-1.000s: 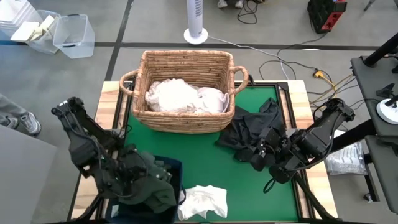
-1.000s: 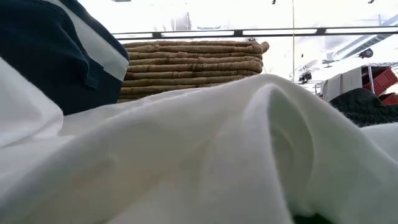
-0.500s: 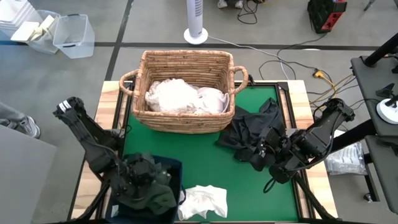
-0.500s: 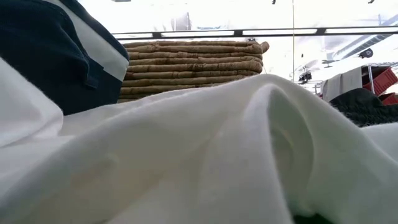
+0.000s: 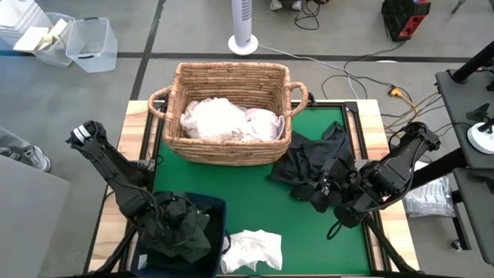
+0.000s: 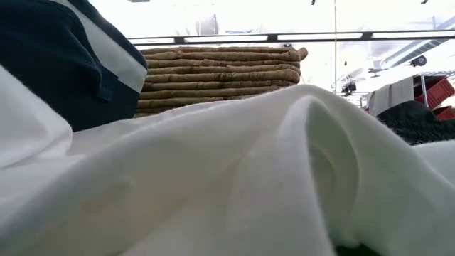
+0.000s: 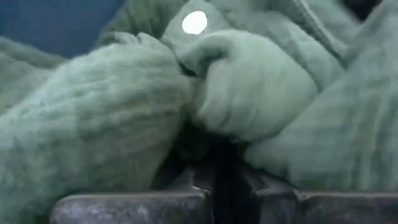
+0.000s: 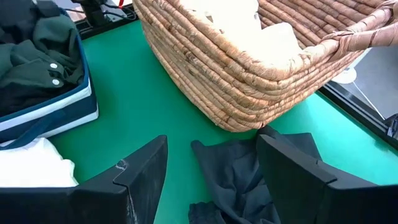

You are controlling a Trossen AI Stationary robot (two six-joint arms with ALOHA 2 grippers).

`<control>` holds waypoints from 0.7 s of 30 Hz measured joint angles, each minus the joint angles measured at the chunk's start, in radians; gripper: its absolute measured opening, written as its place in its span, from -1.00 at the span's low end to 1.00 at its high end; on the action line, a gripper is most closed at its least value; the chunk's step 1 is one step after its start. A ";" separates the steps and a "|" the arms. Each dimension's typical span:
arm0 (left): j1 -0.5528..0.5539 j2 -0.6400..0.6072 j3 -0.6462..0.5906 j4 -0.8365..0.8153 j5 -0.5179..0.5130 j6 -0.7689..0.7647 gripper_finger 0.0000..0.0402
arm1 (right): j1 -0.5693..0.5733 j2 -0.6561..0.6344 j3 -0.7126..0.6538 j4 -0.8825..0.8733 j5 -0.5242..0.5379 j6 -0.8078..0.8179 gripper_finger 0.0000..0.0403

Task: Sort clothes
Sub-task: Put the green shirt into the laundry bin

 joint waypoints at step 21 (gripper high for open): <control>0.001 0.106 -0.161 0.220 0.079 -0.127 -1.00 | 0.000 0.000 0.000 -0.001 0.000 0.000 0.18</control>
